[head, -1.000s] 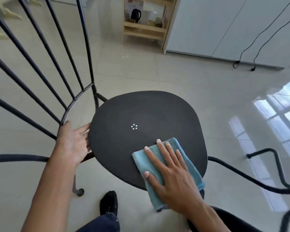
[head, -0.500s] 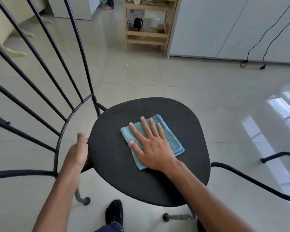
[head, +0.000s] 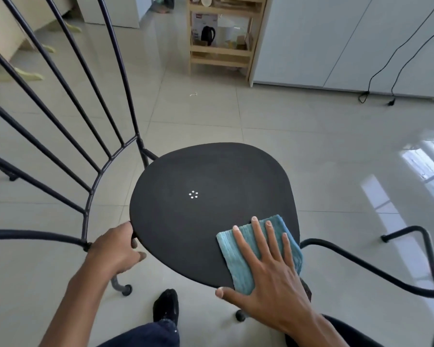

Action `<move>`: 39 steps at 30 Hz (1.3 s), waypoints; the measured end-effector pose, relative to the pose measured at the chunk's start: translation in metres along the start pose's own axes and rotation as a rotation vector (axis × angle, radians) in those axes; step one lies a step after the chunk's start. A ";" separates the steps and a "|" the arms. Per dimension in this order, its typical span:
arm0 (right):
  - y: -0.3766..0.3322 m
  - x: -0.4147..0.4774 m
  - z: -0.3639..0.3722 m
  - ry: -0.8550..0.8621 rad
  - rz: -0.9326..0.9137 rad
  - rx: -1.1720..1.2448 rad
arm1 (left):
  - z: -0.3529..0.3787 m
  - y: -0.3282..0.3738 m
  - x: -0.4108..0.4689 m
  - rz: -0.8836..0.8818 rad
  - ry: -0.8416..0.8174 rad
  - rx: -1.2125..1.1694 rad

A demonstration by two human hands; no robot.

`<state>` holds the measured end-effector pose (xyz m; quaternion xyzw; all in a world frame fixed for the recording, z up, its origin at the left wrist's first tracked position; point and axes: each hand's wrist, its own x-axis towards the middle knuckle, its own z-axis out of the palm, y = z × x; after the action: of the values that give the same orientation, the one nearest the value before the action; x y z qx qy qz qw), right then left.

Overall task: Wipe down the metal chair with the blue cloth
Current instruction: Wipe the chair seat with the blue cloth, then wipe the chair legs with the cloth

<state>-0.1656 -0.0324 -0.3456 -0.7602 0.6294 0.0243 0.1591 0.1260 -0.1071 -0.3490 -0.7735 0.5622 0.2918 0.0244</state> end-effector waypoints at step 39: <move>0.052 0.130 -0.161 0.004 -0.135 0.128 | -0.079 0.092 0.118 0.065 0.561 0.272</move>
<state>-0.2153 -0.2081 -0.2352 -0.7891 0.5774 -0.0283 0.2077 0.1019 -0.2702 -0.3132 -0.7952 0.6051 -0.0102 -0.0380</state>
